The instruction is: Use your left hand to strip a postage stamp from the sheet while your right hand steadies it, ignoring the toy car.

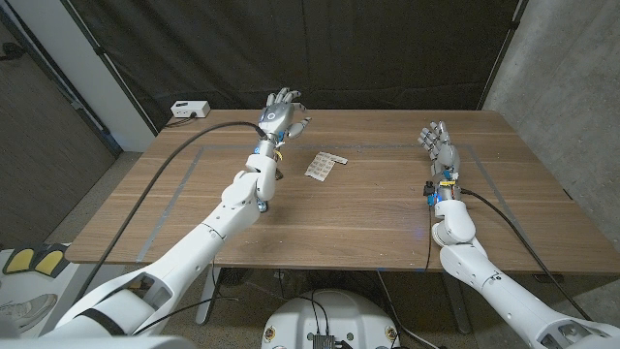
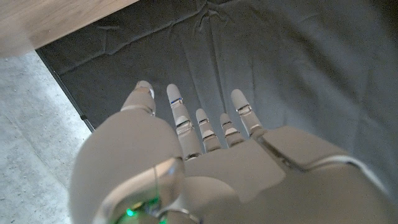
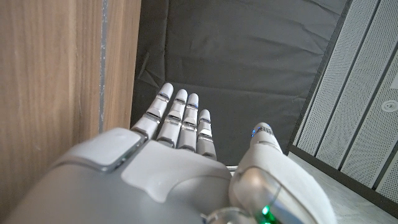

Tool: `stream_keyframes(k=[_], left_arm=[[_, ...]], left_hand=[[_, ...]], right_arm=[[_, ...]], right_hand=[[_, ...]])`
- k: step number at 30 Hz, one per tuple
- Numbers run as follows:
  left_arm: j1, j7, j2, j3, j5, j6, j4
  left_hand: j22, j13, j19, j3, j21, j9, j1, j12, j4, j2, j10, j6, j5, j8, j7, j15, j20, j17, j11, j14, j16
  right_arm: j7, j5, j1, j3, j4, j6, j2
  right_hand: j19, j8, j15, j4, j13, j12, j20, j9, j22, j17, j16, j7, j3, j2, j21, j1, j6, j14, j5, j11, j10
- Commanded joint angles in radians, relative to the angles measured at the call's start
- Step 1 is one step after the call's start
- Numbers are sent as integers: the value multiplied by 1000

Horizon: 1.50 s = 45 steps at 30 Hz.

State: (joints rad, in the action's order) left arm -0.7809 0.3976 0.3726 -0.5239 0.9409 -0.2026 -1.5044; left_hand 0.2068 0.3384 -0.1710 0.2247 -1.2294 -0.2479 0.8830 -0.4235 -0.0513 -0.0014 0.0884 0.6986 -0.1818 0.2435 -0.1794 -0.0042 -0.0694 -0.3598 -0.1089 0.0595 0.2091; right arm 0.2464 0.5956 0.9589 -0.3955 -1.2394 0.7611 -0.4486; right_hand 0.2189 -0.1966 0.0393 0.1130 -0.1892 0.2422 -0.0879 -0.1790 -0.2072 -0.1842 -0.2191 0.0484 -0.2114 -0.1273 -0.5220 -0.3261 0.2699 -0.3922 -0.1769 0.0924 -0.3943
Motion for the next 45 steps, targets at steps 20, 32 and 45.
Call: stream_keyframes(k=[20, 32, 45], left_arm=[[510, -977, 63, -266, 115, 295, 205], [502, -933, 56, -281, 188, 333, 221], [486, -687, 42, -283, 260, 351, 272]], left_hand=[[-26, -4, -232, -64, 71, 11, 36, 90, -47, -96, -139, -151, -72, -29, -41, 36, -46, 30, 25, 146, 4], [-26, -5, -231, -63, 82, 12, 53, 90, -49, -83, -125, -137, -87, -22, -42, 21, -45, 36, 13, 141, 13], [-24, -3, -191, -33, 93, 13, 109, 80, -48, 7, -73, -80, -107, -1, -43, -3, -51, 50, -5, 99, 42]], right_arm=[[-51, 30, -15, -23, 30, -24, -2], [-66, 33, -22, -20, 46, -18, 5], [-69, 27, -30, -16, 66, -13, 15]], right_hand=[[-12, -3, 1, -10, -2, 1, -10, -5, -5, -6, 2, 4, -1, 11, -2, 10, 8, -2, 2, -6, -10], [-20, -1, 1, -14, -2, -1, -8, -5, -6, -7, 5, 6, 2, 14, 0, 19, 7, -2, 2, -8, -10], [-27, -1, 2, -19, -2, -2, -2, -6, -6, -8, 8, 8, 5, 16, 2, 28, 8, -2, 2, -2, -11]])
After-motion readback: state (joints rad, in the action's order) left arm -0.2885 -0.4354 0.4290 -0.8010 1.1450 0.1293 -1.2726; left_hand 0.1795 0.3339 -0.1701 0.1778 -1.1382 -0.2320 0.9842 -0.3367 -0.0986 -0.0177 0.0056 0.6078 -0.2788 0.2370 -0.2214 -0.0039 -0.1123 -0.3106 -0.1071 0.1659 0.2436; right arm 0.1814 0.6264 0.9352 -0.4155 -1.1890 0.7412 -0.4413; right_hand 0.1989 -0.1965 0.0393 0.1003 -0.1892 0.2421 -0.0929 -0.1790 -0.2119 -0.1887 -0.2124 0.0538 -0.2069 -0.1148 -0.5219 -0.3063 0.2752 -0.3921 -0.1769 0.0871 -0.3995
